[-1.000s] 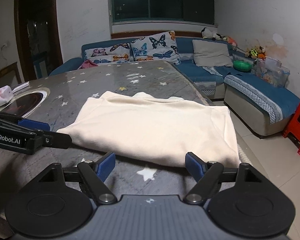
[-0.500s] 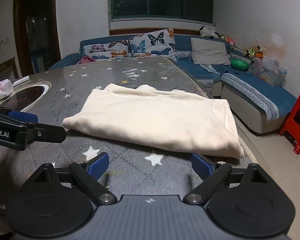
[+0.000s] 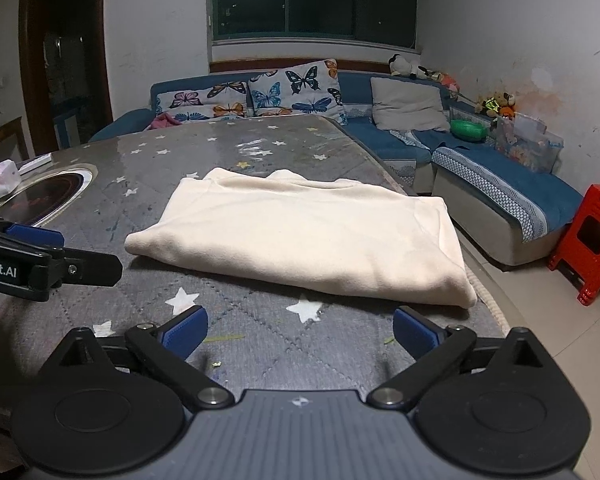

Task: Fold clothes

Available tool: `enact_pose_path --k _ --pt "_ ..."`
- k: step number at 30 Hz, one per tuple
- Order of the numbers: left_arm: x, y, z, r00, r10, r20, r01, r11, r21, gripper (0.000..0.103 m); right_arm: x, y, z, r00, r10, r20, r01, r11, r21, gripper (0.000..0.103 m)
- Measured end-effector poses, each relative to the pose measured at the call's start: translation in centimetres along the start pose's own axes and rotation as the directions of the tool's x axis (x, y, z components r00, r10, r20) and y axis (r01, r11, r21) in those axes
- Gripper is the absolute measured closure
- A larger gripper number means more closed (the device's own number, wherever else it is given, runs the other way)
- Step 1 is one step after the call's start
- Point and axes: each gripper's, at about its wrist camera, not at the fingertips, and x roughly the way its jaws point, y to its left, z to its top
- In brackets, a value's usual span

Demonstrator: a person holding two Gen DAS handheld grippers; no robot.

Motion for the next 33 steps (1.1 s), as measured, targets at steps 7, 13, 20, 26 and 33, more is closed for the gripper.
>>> enact_pose_path --k 7,13,20,26,33 --pt "-0.35 -0.14 -0.17 1.0 0.001 0.003 -0.001 1.0 0.001 0.0 -0.25 0.14 -0.04 1.0 -0.008 0.007 0.008 1.0 -0.002 0.0" --pt "-0.41 -0.27 -0.27 1.0 0.003 -0.003 -0.003 1.0 -0.001 0.0 -0.34 0.22 -0.16 1.0 -0.011 0.005 0.011 1.0 -0.01 0.0" --pt "-0.44 -0.35 -0.3 1.0 0.003 -0.006 -0.003 1.0 -0.003 0.0 -0.44 0.29 -0.23 1.0 -0.01 0.005 0.01 1.0 -0.013 0.0" --pt "-0.19 -0.37 -0.31 1.0 0.005 -0.017 -0.005 1.0 -0.005 0.0 -0.35 0.4 -0.19 1.0 -0.008 0.003 0.008 1.0 -0.019 0.0" --pt "0.12 -0.33 -0.12 1.0 0.0 -0.023 0.0 1.0 -0.004 0.0 0.17 0.25 -0.11 1.0 -0.007 -0.011 0.006 1.0 -0.018 0.0"
